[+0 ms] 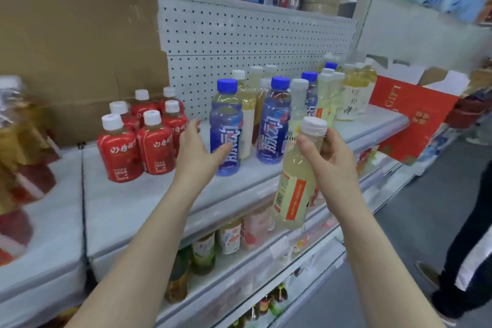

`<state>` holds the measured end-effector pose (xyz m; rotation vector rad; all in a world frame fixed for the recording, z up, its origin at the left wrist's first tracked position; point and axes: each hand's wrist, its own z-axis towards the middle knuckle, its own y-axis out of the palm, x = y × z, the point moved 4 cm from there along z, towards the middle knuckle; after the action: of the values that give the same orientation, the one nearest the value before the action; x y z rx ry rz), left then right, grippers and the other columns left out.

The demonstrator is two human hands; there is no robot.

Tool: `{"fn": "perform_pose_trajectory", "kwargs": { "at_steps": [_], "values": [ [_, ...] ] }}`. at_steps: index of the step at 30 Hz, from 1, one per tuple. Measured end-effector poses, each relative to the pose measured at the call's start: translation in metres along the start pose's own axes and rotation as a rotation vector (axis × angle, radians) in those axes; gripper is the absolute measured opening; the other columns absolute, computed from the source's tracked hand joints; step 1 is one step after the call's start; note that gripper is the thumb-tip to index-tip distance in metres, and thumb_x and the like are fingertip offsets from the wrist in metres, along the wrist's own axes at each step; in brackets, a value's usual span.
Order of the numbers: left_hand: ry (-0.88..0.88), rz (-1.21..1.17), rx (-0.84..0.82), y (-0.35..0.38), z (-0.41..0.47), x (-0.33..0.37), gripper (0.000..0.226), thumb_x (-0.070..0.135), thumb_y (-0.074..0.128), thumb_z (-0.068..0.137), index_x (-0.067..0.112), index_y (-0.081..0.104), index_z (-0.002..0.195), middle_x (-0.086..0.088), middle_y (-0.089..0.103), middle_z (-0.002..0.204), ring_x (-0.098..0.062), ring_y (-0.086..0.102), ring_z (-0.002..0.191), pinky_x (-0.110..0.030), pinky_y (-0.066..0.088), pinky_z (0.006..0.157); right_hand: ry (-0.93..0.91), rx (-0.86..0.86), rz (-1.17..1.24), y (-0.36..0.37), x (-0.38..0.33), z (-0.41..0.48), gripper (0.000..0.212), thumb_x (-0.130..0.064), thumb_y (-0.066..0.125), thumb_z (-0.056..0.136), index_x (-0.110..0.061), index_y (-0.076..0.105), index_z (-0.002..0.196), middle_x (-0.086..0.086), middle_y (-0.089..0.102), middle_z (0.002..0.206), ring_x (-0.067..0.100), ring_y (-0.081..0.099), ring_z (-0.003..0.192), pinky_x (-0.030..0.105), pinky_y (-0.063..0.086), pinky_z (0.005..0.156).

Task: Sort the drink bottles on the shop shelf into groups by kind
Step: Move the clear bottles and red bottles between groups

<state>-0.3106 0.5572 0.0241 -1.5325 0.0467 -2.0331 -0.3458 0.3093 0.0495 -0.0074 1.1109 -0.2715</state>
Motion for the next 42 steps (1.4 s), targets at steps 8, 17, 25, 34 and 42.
{"fn": "perform_pose_trajectory", "kwargs": {
  "at_steps": [8,17,25,34,42],
  "values": [
    [0.024,-0.067,0.106,0.047,0.036,0.000,0.064,0.026,0.083,0.076,0.033,0.034,0.117,0.010,0.056,0.112,-0.010,0.057,0.097,-0.015,0.039,0.072,-0.040,-0.038,0.050,-0.002,0.040,0.070,0.013,-0.031,0.068,0.096,-0.031,0.066,0.108,-0.006,0.074,0.103,0.013,0.070,0.097,0.045,0.058,0.088],
    [0.031,-0.137,0.250,0.040,0.025,0.002,0.063,0.031,0.084,0.073,0.033,0.041,0.120,0.022,0.062,0.107,0.013,0.061,0.090,-0.019,0.046,0.080,-0.056,-0.198,0.214,-0.001,0.062,0.117,0.020,-0.033,0.064,0.095,-0.023,0.067,0.112,-0.007,0.075,0.100,0.010,0.071,0.093,0.034,0.057,0.082],
    [0.037,-0.406,0.391,0.077,0.009,0.073,0.032,0.036,0.075,0.071,0.039,0.061,0.099,0.016,0.074,0.086,-0.006,0.071,0.078,-0.034,0.054,0.072,-0.050,-0.361,0.326,-0.041,0.093,0.168,0.014,-0.028,0.063,0.098,-0.025,0.068,0.111,-0.010,0.076,0.099,0.007,0.071,0.091,0.024,0.054,0.077],
    [-0.055,-0.343,0.463,0.200,-0.024,0.078,0.062,0.048,0.076,0.062,0.026,0.060,0.117,0.012,0.075,0.095,-0.006,0.072,0.083,-0.027,0.055,0.069,-0.082,-0.216,0.336,-0.147,0.139,0.248,0.012,-0.032,0.065,0.098,-0.031,0.064,0.109,-0.010,0.074,0.102,0.009,0.071,0.096,0.034,0.056,0.083],
    [-0.098,-0.311,0.590,0.214,-0.037,0.089,0.048,0.046,0.085,0.066,0.042,0.060,0.107,0.006,0.074,0.104,-0.019,0.071,0.095,-0.045,0.056,0.081,-0.158,-0.201,0.233,-0.124,0.160,0.309,0.031,-0.044,0.061,0.098,-0.032,0.058,0.126,-0.011,0.065,0.121,0.008,0.062,0.113,0.040,0.051,0.099]
  ]
}}
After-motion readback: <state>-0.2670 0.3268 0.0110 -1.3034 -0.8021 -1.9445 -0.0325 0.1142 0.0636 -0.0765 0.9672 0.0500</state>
